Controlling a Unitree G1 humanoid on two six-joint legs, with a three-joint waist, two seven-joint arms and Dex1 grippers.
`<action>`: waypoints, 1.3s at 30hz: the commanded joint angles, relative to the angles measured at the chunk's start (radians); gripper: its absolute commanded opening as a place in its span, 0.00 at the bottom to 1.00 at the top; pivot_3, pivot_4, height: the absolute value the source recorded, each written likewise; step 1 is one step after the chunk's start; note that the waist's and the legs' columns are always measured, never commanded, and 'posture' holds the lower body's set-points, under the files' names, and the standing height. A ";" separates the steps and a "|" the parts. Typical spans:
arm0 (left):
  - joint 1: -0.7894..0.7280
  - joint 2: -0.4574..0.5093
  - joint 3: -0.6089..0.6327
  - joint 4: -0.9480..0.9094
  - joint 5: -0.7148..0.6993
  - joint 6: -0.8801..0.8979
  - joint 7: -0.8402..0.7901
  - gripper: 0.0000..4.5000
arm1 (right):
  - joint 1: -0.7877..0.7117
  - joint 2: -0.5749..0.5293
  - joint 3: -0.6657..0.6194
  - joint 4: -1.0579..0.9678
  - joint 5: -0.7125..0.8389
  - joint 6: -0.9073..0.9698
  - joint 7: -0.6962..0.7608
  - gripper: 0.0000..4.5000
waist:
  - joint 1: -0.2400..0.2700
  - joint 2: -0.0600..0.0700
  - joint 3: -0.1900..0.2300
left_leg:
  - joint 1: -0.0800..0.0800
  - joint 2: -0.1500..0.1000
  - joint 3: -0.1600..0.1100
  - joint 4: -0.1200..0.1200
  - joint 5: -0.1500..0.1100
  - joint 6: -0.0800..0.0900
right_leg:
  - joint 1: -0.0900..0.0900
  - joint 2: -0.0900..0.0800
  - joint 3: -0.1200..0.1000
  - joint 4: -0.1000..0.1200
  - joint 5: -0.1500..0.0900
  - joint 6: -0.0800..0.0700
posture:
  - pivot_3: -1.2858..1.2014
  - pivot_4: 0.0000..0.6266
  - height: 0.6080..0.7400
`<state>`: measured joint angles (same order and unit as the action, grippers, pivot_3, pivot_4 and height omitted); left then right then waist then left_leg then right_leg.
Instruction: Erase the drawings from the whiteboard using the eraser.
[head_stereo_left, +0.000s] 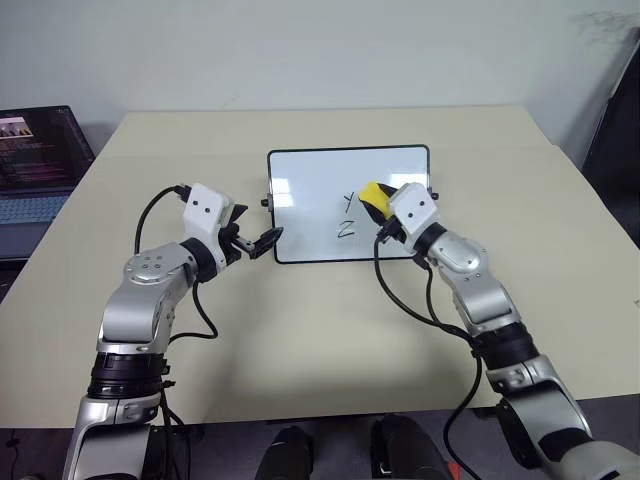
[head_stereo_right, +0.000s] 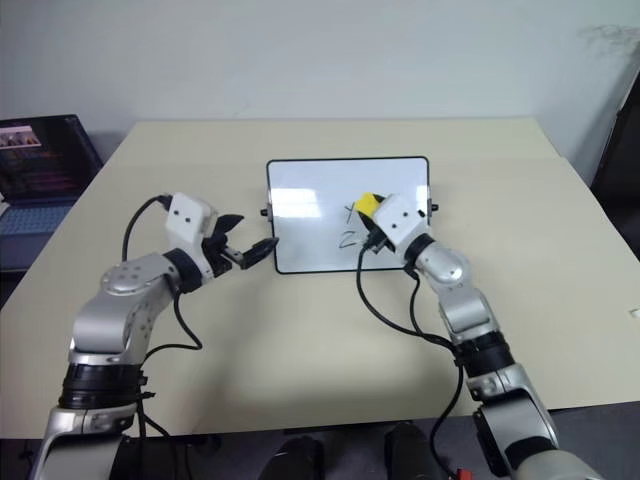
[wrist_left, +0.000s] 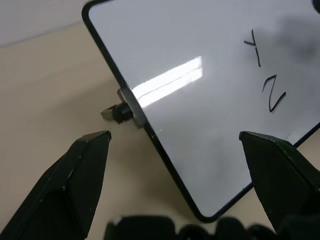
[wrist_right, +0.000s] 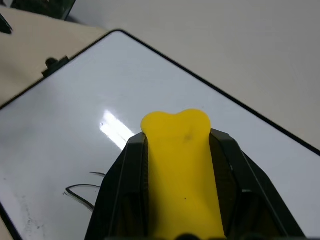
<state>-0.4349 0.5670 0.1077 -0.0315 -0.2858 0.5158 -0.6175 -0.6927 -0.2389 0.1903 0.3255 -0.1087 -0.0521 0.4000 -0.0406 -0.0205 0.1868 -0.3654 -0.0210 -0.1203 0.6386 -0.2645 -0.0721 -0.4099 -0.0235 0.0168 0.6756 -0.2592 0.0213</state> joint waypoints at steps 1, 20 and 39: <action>0.003 0.011 0.021 -0.034 0.002 -0.014 0.012 1.00 | -0.110 0.022 0.005 0.126 -0.036 -0.102 -0.039 0.29 | 0.000 0.000 0.000 | 0.000 0.000 0.000 0.000 0.000 0.000 | 0.000 0.000 0.000 0.000 0.000 0.000 | 0.52 0.24 1.00; 0.048 0.009 0.008 -0.095 0.008 -0.007 0.021 1.00 | -0.240 0.055 0.130 0.644 -0.215 -0.267 -0.090 0.29 | -0.016 -0.001 -0.001 | 0.006 0.000 0.001 -0.001 0.000 0.000 | 0.003 0.001 0.001 0.003 0.000 0.000 | 0.52 0.24 1.00; 0.032 -0.013 -0.017 -0.076 0.010 -0.018 0.020 1.00 | -0.348 0.053 0.083 0.564 -0.219 -0.168 -0.172 0.29 | -0.016 -0.001 -0.001 | 0.007 0.001 0.001 0.003 0.001 0.001 | 0.005 0.002 0.002 0.005 0.001 0.002 | 0.52 0.24 1.00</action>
<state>-0.3848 0.5521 0.0825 -0.0822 -0.2734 0.5167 -0.6007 -1.0084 -0.1862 0.3122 0.8968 -0.3508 -0.2491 0.2515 -0.0567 -0.0215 0.1861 -0.3595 -0.0197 -0.1195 0.6421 -0.2634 -0.0710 -0.4055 -0.0216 0.0187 0.6800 -0.2578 0.0230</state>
